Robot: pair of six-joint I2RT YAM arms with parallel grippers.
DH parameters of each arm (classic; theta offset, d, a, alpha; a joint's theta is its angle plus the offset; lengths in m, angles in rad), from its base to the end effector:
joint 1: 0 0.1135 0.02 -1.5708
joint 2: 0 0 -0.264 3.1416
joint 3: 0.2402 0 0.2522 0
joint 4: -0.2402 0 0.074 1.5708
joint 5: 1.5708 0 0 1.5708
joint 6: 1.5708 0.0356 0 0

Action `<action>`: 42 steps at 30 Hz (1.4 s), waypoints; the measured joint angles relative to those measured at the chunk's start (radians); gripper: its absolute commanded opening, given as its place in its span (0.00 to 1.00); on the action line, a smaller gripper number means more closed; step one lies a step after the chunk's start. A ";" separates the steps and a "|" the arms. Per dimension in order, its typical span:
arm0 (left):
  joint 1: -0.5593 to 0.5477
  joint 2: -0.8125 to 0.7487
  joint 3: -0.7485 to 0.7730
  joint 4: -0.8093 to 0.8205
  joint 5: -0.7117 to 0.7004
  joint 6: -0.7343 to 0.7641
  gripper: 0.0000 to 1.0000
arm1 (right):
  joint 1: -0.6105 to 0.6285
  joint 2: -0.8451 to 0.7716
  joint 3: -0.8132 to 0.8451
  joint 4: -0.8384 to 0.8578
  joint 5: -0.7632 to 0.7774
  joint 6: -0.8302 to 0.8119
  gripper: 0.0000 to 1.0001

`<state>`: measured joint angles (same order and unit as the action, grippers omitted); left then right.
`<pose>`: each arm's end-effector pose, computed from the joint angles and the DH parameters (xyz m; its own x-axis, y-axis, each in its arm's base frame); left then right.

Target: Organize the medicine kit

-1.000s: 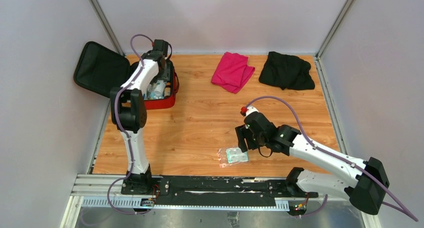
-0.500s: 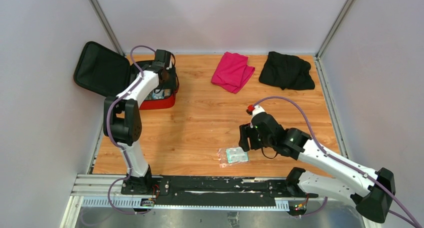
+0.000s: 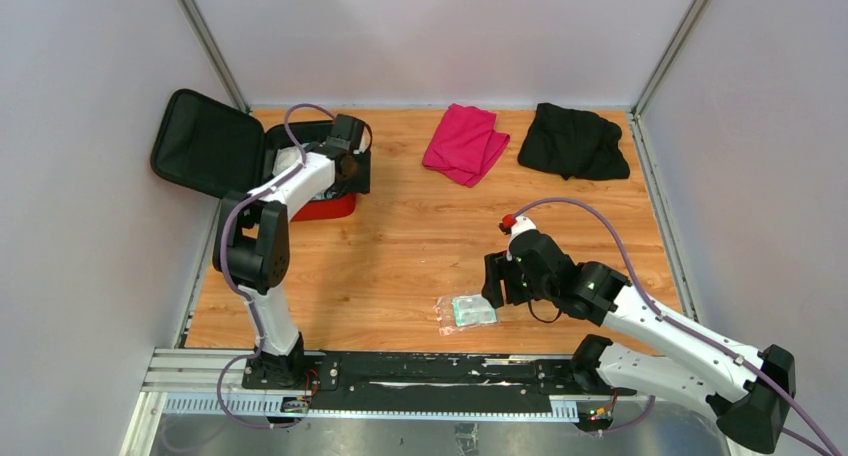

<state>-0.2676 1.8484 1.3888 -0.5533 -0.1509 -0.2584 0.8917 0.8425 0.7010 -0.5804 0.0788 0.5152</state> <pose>0.3836 -0.0996 0.2199 -0.8382 -0.0321 -0.5444 -0.0305 0.9995 -0.0120 0.1136 0.1363 0.2630 -0.7251 -0.1163 -0.6788 -0.4382 0.8382 0.3245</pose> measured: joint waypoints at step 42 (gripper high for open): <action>-0.583 -0.629 -0.470 0.276 -0.056 -0.348 0.64 | 0.000 0.052 -0.137 0.002 0.068 0.219 0.73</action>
<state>-0.8509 1.2190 0.9188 -0.2771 -0.2070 -0.6060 0.8913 0.8948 0.5636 -0.5789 0.1471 0.7338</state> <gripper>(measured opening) 0.640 0.731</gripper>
